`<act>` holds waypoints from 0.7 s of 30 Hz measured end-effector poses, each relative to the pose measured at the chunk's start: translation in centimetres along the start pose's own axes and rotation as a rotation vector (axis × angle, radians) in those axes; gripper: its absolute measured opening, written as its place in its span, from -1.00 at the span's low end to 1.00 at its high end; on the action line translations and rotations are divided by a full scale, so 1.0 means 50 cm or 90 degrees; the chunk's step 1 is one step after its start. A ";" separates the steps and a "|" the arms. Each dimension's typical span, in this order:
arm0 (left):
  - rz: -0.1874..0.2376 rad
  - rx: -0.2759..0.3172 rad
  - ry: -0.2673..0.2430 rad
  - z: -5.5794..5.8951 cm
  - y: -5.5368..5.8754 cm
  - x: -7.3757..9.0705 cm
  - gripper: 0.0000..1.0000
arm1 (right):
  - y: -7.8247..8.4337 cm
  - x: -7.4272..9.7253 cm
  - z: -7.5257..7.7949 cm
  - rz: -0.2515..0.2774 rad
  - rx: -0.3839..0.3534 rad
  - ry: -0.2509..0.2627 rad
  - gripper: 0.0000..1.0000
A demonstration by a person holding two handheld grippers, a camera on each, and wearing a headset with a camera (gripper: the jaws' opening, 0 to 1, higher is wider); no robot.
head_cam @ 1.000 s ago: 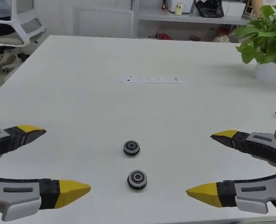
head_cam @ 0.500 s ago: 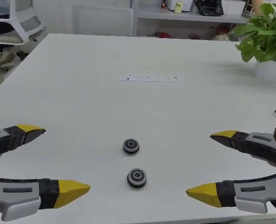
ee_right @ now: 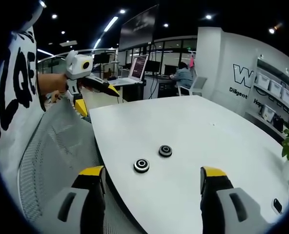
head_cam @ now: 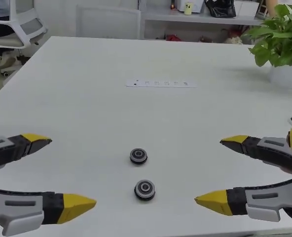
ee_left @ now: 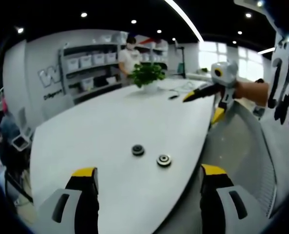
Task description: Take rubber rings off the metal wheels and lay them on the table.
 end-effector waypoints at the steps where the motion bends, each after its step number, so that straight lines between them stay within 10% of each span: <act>1: 0.000 -0.002 0.000 -0.001 -0.002 -0.002 0.73 | -0.003 -0.001 0.001 0.000 0.002 -0.002 0.54; 21: 0.006 -0.047 0.024 -0.007 -0.038 -0.063 0.69 | -0.021 -0.033 0.043 0.003 0.016 -0.030 0.43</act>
Point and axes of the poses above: the centre of the closed fingertips' face, and the gripper's own axes: x roughly backward along the fingers, z roughly to its right, y roughly out of its underside, the point moved 3 cm from there along x, roughly backward along the fingers, and after that the axes turned 11 degrees about -y, right-handed, at the moved point
